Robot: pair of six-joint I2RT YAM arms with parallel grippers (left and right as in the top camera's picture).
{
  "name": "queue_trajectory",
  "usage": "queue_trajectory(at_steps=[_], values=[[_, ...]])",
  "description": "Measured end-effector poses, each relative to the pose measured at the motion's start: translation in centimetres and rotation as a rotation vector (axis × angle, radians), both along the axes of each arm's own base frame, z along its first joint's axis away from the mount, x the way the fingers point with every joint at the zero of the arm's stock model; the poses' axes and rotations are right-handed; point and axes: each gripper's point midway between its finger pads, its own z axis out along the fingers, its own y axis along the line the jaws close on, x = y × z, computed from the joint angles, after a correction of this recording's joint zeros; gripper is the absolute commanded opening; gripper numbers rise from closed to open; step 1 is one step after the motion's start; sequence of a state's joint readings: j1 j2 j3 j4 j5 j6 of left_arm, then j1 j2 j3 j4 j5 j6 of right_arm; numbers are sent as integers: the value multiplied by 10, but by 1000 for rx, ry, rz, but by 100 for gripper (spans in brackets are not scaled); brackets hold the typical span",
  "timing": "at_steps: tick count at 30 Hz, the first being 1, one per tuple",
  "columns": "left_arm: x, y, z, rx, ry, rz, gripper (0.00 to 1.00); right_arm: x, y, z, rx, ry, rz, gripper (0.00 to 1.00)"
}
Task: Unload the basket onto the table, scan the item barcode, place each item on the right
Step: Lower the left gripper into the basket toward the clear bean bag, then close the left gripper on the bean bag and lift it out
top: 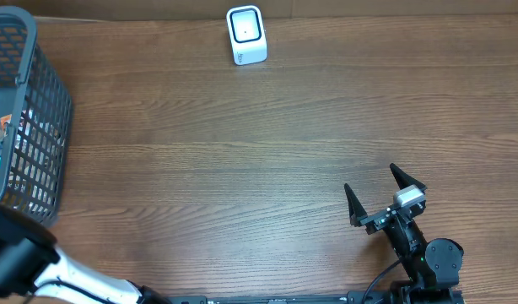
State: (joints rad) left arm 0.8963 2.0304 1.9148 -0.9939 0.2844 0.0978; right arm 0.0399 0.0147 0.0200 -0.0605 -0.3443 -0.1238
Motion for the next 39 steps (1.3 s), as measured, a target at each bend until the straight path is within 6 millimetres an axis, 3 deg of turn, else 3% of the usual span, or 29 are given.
queue_trajectory(at_steps=[1, 4, 6, 9, 13, 27, 33, 39], values=[[-1, -1, 15, 22, -23, 9, 7, 0, 0, 0, 0, 0, 0, 100], [-7, -6, 60, 90, -83, 31, 31, 0, 0, 0, 0, 0, 0, 100], [-13, -10, 71, 102, -82, 47, 45, 0, 0, 0, 0, 0, 0, 100], [-21, -8, 64, 100, -39, 78, 61, 0, 0, 0, 1, 1, 0, 100], [-32, -3, 28, 49, 38, 114, 70, 0, 0, 0, 0, 1, 0, 100], [-57, 14, -90, -144, 238, 126, 77, 0, 0, 0, 0, 0, 0, 100], [-53, 9, -99, -182, 223, 99, 63, 0, 0, 0, 0, 0, 0, 100], [-44, 1, -97, -214, 179, 58, 61, 0, 0, 0, 1, 0, 0, 100]])
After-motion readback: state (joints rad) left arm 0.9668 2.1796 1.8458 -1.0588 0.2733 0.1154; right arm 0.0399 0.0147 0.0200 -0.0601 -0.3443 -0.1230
